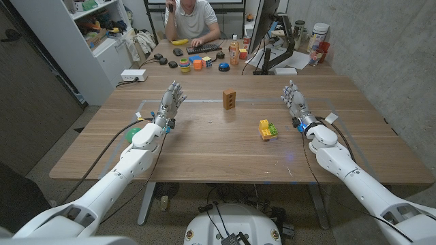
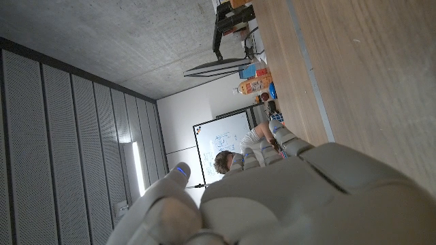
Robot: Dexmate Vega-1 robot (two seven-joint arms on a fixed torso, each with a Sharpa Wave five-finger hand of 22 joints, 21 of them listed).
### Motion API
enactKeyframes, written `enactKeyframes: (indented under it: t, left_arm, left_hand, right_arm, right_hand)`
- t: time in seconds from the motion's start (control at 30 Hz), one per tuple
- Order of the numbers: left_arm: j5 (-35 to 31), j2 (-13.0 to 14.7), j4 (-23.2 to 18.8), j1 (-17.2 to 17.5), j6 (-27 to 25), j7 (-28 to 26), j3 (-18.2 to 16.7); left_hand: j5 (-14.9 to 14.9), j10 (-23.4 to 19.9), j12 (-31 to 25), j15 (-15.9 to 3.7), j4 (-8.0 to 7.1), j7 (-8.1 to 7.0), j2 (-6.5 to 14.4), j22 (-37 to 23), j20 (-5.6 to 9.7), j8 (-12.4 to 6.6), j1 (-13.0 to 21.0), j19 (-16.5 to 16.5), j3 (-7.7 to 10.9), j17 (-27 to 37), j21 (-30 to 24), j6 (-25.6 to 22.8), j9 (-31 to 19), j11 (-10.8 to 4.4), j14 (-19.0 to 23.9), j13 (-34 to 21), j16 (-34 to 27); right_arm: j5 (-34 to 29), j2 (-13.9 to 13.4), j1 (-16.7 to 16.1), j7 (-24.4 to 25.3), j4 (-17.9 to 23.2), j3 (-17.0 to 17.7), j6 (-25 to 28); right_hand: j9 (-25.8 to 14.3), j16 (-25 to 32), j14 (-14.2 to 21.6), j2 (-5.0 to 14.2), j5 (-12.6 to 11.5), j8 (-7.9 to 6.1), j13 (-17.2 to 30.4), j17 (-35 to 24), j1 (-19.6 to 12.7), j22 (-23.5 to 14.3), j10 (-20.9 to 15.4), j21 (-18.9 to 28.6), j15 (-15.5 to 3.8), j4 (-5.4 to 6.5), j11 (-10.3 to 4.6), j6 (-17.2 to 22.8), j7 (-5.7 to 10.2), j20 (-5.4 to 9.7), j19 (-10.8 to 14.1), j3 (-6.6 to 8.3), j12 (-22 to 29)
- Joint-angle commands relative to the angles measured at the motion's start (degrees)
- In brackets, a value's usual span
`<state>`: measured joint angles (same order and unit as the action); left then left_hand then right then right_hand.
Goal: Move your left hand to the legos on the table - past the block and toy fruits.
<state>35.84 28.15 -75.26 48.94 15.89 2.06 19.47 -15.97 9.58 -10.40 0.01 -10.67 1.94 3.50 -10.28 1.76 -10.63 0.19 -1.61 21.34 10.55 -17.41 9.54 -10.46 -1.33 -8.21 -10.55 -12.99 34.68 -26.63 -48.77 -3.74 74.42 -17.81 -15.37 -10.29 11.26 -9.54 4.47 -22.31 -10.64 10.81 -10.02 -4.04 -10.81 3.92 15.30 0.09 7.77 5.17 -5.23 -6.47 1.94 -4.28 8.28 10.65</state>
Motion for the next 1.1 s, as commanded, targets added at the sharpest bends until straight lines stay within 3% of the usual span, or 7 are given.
enactKeyframes:
  t: [0.03,0.17,0.27,0.3,0.4,0.53,1.1]
  left_arm:
    - [-4.2,-3.6,-1.2,1.7,-2.2,2.1,-4.9]
    - [-6.9,-4.6,-1.8,2.3,-2.2,1.2,-5.9]
    - [-9.7,-5.1,-3.6,3.2,-2.9,-1.2,-6.3]
    - [-10.8,-5.2,-3.8,3.4,-2.6,-1.6,-6.3]
    - [-14.7,-5.7,-4.7,3.8,-1.4,-3.9,-6.2]
    - [-20.6,-6.0,-6.1,4.2,0.8,-6.5,-5.5]
    - [-40.8,-6.1,-10.4,2.9,5.0,-11.3,-1.1]
  left_hand:
    - [-0.2,1.6,-0.3,0.03,0.00,0.03,6.1,-0.2,0.84,-0.28,0.0,-0.2,0.32,0.3,-0.3,1.9,-0.1,0.09,-0.5,-0.2,-0.3]
    - [-0.2,1.4,-0.4,-0.04,0.01,-0.48,6.1,-0.2,0.79,-0.39,0.0,-0.4,0.29,0.3,-0.3,1.6,-0.1,-0.24,-0.3,-0.2,-0.3]
    - [-0.3,-0.7,-0.8,0.78,0.80,-6.38,4.4,-0.1,-7.19,-1.14,0.5,-2.1,-0.52,0.0,0.4,-1.6,-0.2,-1.61,1.7,-0.2,-0.7]
    - [-0.4,-1.3,-0.9,1.71,1.11,-7.58,3.8,-0.1,-8.83,-1.24,0.8,-2.3,-0.73,0.0,0.6,-2.3,-0.2,-2.09,2.3,-0.2,-0.8]
    - [-0.5,-4.0,-1.4,1.34,3.62,-11.68,-0.1,0.0,-10.65,-1.79,2.8,-4.1,-1.74,-0.2,1.2,-5.5,-0.1,-2.85,4.5,-0.3,-1.1]
    - [-0.8,-6.2,-1.7,0.94,5.94,-14.25,-2.4,0.0,-9.54,-2.24,5.0,-5.4,-2.07,-0.2,1.7,-8.3,-0.2,-3.37,6.4,-0.4,-1.2]
    - [-1.4,-8.4,-1.6,-0.54,10.00,-14.61,-4.0,0.0,-7.44,-2.31,9.7,-6.8,-1.50,-0.1,2.8,-10.9,-0.4,-4.52,8.0,-0.5,-1.0]
  right_arm:
    - [-8.5,7.8,-1.6,-5.9,0.2,9.7,3.8]
    - [-11.1,10.1,-2.0,-7.6,0.4,12.4,4.8]
    - [-13.0,11.4,-2.1,-8.7,0.4,14.0,5.0]
    - [-13.3,11.9,-2.2,-8.9,0.6,14.6,5.4]
    - [-14.7,13.0,-2.3,-9.7,0.8,15.9,5.8]
    - [-16.1,14.3,-2.2,-10.8,0.7,17.2,6.2]
    - [-19.6,16.9,-2.2,-13.1,1.1,20.7,6.6]
  right_hand:
    - [-0.3,0.3,-0.5,0.33,-0.4,-0.24,0.3,-0.3,-0.1,-0.1,0.1,0.3,-0.02,0.18,0.30,-0.2,-0.41,1.96,-0.3,0.26,0.4]
    - [-0.3,0.3,-0.5,0.34,-0.4,-0.26,0.3,-0.3,-0.1,-0.1,0.0,0.2,-0.03,0.20,0.35,-0.1,-0.42,1.89,-0.3,0.22,0.4]
    - [-0.3,0.3,-0.5,0.34,-0.4,-0.26,0.3,-0.3,-0.1,-0.1,0.0,0.2,-0.03,0.21,0.33,-0.1,-0.37,1.89,-0.3,0.19,0.4]
    - [-0.3,0.3,-0.5,0.34,-0.4,-0.26,0.3,-0.3,-0.1,-0.1,0.0,0.2,-0.01,0.21,0.34,-0.1,-0.38,1.88,-0.3,0.18,0.4]
    - [-0.3,0.3,-0.5,0.35,-0.4,-0.29,0.3,-0.3,-0.1,-0.1,0.0,0.2,-0.03,0.22,0.44,0.0,-0.40,1.90,-0.3,0.14,0.4]
    - [-0.3,0.3,-0.5,0.34,-0.4,-0.31,0.3,-0.3,-0.1,-0.1,-0.1,0.1,-0.05,0.23,0.44,0.0,-0.44,1.91,-0.2,0.09,0.5]
    - [-0.3,0.4,-0.3,0.32,-0.4,-0.34,0.3,-0.3,-0.1,-0.1,-0.3,0.0,-0.07,0.27,0.51,0.1,-0.45,1.87,-0.1,-0.15,0.5]
